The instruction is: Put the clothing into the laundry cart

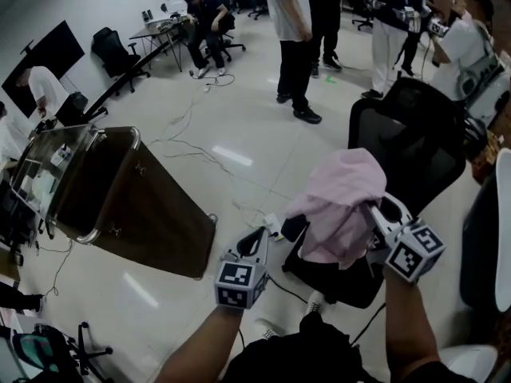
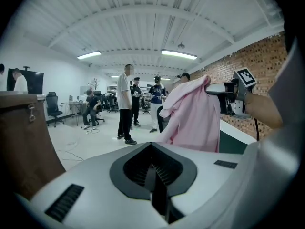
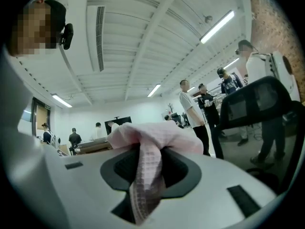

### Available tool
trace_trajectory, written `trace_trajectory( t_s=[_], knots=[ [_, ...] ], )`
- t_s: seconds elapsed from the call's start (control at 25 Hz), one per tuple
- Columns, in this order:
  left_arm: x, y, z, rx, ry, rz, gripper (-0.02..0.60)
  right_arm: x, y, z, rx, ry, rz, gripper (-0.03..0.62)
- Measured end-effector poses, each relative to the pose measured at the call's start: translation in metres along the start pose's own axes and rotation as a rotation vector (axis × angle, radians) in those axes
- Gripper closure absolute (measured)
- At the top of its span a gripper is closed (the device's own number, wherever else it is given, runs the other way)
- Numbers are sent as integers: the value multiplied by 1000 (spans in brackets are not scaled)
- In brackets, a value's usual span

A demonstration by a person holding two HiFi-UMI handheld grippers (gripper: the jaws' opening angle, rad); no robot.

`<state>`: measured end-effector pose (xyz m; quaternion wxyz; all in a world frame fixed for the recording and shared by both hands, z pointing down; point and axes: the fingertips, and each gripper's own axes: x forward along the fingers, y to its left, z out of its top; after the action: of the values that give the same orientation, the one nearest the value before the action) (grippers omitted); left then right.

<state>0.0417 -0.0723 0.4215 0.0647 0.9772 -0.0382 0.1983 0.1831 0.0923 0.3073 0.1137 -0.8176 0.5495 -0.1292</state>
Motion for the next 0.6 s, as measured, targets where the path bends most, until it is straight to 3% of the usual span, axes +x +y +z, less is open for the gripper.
trace_trajectory(
  t_s=[0.24, 0.6],
  knots=[
    [-52, 44, 14, -16, -65, 106, 581, 27, 55, 23, -55, -2, 94, 467],
    [-123, 98, 27, -51, -112, 244, 581, 78, 141, 25, -104, 30, 237, 467]
  ],
)
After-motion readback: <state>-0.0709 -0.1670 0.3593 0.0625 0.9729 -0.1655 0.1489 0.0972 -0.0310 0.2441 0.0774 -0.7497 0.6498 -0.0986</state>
